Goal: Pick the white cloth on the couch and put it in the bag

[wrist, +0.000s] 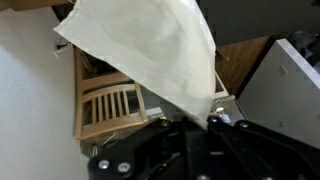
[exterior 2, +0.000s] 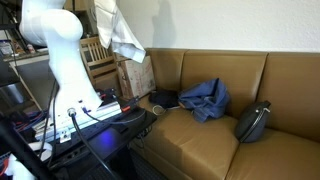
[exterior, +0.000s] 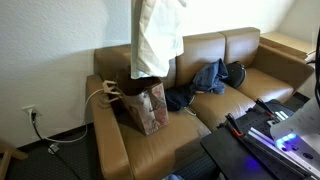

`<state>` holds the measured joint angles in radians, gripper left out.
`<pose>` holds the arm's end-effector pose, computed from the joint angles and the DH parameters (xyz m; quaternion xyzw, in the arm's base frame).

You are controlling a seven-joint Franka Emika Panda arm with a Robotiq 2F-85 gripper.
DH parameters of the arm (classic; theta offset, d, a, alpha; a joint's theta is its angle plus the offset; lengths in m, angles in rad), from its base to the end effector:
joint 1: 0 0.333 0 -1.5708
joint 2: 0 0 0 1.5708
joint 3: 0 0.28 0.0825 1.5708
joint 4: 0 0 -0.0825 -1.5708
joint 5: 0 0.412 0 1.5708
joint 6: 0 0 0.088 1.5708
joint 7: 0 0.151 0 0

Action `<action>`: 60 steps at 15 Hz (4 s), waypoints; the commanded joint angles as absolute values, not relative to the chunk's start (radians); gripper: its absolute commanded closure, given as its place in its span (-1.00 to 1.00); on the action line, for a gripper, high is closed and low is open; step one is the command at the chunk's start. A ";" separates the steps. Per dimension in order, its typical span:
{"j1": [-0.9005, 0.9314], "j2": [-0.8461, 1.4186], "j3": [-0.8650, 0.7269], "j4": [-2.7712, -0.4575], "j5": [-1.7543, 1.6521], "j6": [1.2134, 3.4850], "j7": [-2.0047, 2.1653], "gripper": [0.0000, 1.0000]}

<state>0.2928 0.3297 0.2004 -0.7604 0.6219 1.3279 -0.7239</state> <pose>0.4983 0.3416 0.7458 -0.7104 -0.6174 -0.1565 0.2995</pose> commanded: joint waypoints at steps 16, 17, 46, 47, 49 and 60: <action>0.217 0.380 0.223 -0.690 1.033 1.019 -0.938 0.99; 0.200 0.371 0.222 -0.711 1.062 1.038 -0.931 0.99; 0.332 0.174 0.132 -0.676 0.499 1.490 -1.031 0.99; 0.346 0.157 0.134 -0.680 0.452 1.517 -1.034 0.99; 0.372 0.131 0.135 -0.688 0.345 1.574 -1.029 0.99; 0.493 0.183 0.153 -0.655 0.028 1.489 -0.800 0.99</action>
<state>0.3957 0.1381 0.1318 -0.6654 0.2194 1.5289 -0.8715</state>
